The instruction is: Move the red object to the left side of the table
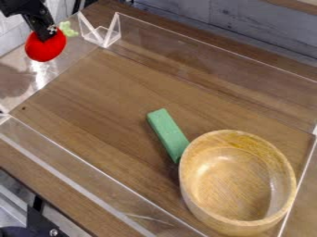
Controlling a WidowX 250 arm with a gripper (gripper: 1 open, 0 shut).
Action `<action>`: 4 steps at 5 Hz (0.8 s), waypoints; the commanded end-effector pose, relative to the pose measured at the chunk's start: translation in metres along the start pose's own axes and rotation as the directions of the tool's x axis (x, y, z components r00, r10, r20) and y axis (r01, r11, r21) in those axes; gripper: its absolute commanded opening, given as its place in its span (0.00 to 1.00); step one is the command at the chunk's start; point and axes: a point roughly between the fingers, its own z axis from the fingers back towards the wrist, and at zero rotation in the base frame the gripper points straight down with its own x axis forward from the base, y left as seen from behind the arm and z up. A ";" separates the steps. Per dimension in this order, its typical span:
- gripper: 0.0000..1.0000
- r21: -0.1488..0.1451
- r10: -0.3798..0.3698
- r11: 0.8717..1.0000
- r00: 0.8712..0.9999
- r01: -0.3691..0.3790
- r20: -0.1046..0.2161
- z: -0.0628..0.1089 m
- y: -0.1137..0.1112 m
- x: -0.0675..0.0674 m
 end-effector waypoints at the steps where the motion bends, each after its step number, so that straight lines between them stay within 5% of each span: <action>1: 1.00 -0.038 -0.001 0.999 1.000 0.001 -0.006 0.007 0.005 -0.012; 3: 1.00 0.010 0.017 1.000 1.000 -0.017 0.020 -0.008 0.018 -0.023; 4: 1.00 0.030 0.063 0.998 0.998 -0.064 0.032 -0.006 0.006 -0.034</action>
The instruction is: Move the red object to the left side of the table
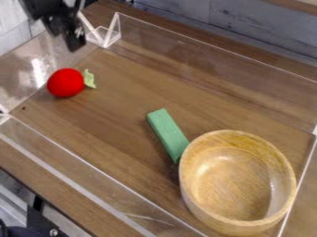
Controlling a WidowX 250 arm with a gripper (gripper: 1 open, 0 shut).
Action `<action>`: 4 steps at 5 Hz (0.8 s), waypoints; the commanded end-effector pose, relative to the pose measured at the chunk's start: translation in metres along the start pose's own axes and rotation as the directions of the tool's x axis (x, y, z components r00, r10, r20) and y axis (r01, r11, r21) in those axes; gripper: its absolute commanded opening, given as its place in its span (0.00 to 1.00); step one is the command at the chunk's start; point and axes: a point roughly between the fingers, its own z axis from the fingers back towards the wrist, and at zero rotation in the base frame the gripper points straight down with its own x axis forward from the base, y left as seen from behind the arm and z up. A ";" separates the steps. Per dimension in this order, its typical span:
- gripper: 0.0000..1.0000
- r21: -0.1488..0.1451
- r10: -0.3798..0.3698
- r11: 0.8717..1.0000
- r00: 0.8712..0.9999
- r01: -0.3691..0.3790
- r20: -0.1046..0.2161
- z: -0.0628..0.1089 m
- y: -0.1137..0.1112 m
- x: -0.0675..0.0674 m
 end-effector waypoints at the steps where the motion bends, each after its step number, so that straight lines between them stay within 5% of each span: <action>1: 1.00 -0.023 0.031 0.999 0.999 -0.032 -0.027 0.021 -0.018 -0.017; 2: 0.00 -0.001 0.033 0.999 0.999 -0.033 -0.008 0.011 -0.015 -0.013; 3: 1.00 0.021 0.030 0.999 0.999 -0.030 0.012 0.003 -0.010 -0.009; 4: 0.00 0.040 0.027 0.999 0.999 -0.028 0.030 -0.007 -0.017 0.000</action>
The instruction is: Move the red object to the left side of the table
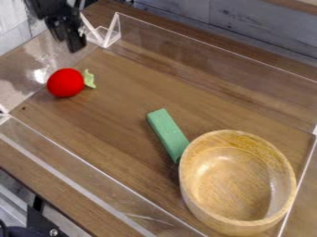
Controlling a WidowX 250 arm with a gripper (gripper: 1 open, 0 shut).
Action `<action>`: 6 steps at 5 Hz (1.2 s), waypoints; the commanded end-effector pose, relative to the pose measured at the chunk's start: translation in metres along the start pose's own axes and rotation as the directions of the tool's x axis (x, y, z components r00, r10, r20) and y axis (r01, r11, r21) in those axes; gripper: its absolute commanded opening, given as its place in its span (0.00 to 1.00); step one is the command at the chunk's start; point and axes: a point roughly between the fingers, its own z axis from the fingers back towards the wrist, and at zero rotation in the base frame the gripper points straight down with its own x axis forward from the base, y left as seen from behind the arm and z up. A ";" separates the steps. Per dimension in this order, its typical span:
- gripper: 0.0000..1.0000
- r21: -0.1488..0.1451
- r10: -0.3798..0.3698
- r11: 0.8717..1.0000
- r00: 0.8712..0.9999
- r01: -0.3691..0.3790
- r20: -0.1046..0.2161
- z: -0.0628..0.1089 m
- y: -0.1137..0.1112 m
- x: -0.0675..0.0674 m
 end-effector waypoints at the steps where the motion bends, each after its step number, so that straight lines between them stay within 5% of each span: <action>1: 1.00 -0.021 -0.009 1.000 1.000 0.009 -0.016 0.006 -0.012 0.003; 4: 1.00 -0.015 0.115 0.993 0.993 -0.114 0.007 0.006 -0.013 0.001; 6: 1.00 -0.009 0.111 0.994 0.994 -0.111 0.023 -0.005 -0.018 0.000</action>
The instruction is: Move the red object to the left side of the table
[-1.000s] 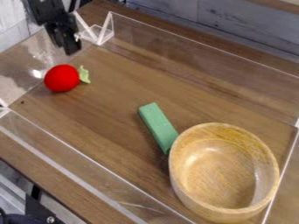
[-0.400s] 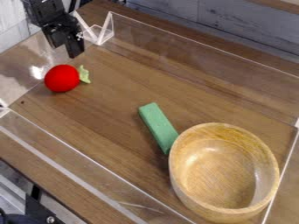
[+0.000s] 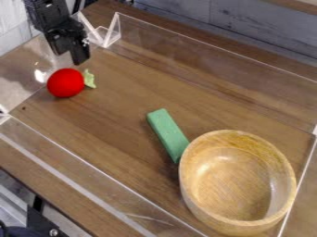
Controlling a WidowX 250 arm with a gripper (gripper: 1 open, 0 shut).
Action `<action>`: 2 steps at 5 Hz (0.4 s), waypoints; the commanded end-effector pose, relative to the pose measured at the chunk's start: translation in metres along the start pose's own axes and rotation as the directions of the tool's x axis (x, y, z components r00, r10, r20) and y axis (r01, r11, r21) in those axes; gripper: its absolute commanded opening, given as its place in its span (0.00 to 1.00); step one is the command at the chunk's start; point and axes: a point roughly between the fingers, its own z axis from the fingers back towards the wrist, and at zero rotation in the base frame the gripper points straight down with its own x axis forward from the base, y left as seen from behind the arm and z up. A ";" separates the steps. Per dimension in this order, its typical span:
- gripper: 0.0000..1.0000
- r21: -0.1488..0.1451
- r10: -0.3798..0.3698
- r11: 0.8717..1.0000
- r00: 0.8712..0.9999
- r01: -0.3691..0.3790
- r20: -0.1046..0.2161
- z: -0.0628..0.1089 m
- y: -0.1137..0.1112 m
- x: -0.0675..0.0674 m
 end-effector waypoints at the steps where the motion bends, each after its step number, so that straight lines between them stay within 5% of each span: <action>1: 1.00 -0.047 0.070 0.996 0.997 -0.071 -0.040 0.009 -0.006 -0.008; 2: 1.00 -0.051 0.144 0.988 0.989 -0.146 -0.038 -0.002 -0.003 -0.010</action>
